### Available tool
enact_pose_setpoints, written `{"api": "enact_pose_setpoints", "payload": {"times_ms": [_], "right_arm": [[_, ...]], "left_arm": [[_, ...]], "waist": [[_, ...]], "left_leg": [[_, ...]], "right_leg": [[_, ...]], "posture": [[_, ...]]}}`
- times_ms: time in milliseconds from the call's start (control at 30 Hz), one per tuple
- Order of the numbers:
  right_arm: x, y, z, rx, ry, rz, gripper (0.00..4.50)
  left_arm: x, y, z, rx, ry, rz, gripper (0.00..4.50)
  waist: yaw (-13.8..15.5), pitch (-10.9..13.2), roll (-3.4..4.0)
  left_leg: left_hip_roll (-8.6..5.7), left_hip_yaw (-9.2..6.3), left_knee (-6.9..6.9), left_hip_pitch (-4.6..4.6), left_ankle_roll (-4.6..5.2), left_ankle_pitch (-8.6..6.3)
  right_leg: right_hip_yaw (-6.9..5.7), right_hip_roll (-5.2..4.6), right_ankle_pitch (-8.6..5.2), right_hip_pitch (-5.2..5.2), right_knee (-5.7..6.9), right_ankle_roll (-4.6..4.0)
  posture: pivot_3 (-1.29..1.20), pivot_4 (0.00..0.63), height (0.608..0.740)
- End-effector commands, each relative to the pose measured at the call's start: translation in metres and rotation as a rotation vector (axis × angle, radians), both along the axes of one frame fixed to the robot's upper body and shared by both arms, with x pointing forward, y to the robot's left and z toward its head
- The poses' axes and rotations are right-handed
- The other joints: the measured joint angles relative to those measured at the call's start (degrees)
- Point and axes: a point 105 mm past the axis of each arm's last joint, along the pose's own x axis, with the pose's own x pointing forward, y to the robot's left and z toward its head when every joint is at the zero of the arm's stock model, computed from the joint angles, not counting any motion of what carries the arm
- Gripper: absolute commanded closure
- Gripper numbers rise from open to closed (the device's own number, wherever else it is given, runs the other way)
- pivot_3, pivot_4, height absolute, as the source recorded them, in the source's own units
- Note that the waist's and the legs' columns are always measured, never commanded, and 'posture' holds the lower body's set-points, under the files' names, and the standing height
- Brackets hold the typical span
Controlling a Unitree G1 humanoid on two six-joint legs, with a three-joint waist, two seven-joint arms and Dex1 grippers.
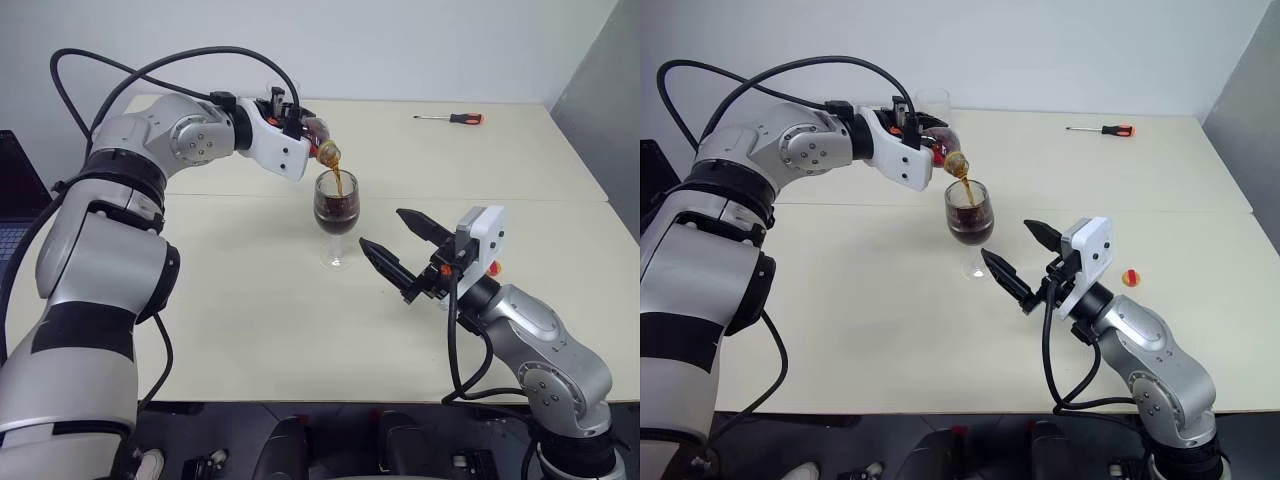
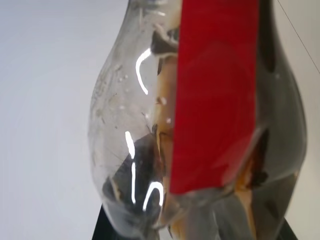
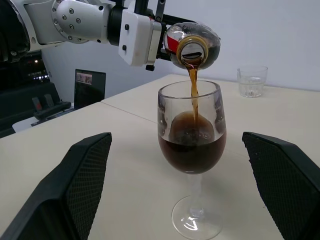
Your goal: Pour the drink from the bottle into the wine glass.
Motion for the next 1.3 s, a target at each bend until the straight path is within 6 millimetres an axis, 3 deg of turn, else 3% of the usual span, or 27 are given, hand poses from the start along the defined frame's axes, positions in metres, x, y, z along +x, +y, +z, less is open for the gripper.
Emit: {"api": "enact_pose_setpoints", "payload": {"times_ms": [33,467,800,1300], "right_arm": [[-0.004,0.000,0.009,0.011,-0.044,0.006,0.00],[-0.003,-0.001,0.008,0.010,-0.041,0.006,0.00],[-0.004,-0.001,0.006,0.007,-0.035,0.002,0.00],[-0.005,-0.002,0.002,0.004,-0.028,-0.008,0.00]], "left_arm": [[-0.003,0.001,0.027,-0.025,-0.075,-0.004,3.46],[-0.004,-0.001,0.027,-0.036,-0.070,-0.018,3.46],[-0.008,-0.003,0.018,-0.171,0.054,-0.048,3.46],[-0.005,0.009,0.017,-0.641,0.312,-0.066,3.46]], "waist": [[0.00,0.00,0.00],[-0.01,0.00,0.00],[-0.07,0.00,0.00],[-0.36,-0.01,-0.01]], "left_leg": [[0.00,0.00,0.00,0.00,0.00,0.00],[0.00,0.00,0.01,0.00,0.00,0.00],[0.00,0.00,0.03,0.01,0.00,0.00],[0.02,-0.06,0.16,0.00,0.01,0.01]], "right_leg": [[0.00,0.00,0.00,0.00,0.00,0.00],[0.00,0.00,0.00,0.00,0.01,0.00],[0.00,0.00,0.00,0.00,0.03,0.00],[-0.01,0.01,0.00,0.00,0.12,-0.01]], "posture": [[0.00,0.150,0.740],[0.00,0.150,0.740],[0.00,0.150,0.740],[0.00,0.150,0.740]]}}
